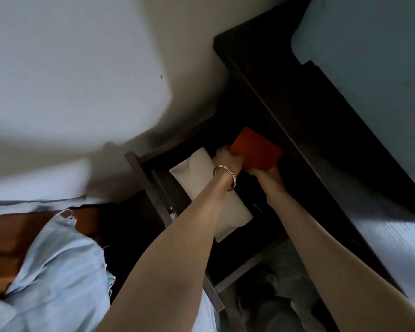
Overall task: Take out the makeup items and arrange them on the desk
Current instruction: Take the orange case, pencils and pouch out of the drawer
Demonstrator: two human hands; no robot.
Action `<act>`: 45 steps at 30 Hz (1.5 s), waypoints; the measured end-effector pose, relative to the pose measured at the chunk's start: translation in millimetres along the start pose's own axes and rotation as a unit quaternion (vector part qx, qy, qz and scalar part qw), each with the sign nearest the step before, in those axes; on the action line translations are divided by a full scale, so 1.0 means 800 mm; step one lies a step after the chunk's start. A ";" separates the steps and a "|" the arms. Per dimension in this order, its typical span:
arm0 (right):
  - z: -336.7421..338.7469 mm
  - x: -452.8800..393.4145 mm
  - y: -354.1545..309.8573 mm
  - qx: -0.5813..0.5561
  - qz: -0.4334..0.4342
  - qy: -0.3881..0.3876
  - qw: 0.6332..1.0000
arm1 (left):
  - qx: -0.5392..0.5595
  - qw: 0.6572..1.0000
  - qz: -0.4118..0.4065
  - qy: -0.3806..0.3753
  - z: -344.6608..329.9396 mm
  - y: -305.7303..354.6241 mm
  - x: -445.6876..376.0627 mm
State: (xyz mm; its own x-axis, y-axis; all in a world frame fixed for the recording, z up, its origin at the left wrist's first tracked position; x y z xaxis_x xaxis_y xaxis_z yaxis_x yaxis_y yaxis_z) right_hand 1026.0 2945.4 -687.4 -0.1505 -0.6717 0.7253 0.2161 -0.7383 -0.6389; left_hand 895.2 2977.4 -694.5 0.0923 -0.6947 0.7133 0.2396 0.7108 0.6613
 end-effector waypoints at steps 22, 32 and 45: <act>0.016 0.241 -0.012 -0.040 0.037 0.033 0.998 | 0.171 0.977 0.035 -0.121 0.113 0.019 0.262; 0.072 0.328 -0.038 -0.132 0.082 0.030 0.987 | 0.140 0.963 -0.004 -0.228 0.092 0.092 0.363; 0.274 0.394 0.035 -0.158 0.055 0.194 0.967 | 0.022 0.940 -0.002 -0.339 -0.124 0.151 0.416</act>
State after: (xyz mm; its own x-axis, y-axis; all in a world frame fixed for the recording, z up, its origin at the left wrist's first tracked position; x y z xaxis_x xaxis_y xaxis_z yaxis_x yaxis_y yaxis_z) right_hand 1196.5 2726.2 -420.4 -0.5075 -0.6743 0.5364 -0.0450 -0.6009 -0.7980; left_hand 1050.4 2821.4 -400.3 -0.5500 -0.4788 0.6843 0.1966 0.7221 0.6633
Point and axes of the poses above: each hand's wrist, its own x-axis away from the middle knuckle, its own z-axis out of the back of the hand, y = z × x, the point moved 7 cm from there along -x, towards the middle knuckle, and after that the axes turned 5 degrees about -y, right-handed, at the moved point
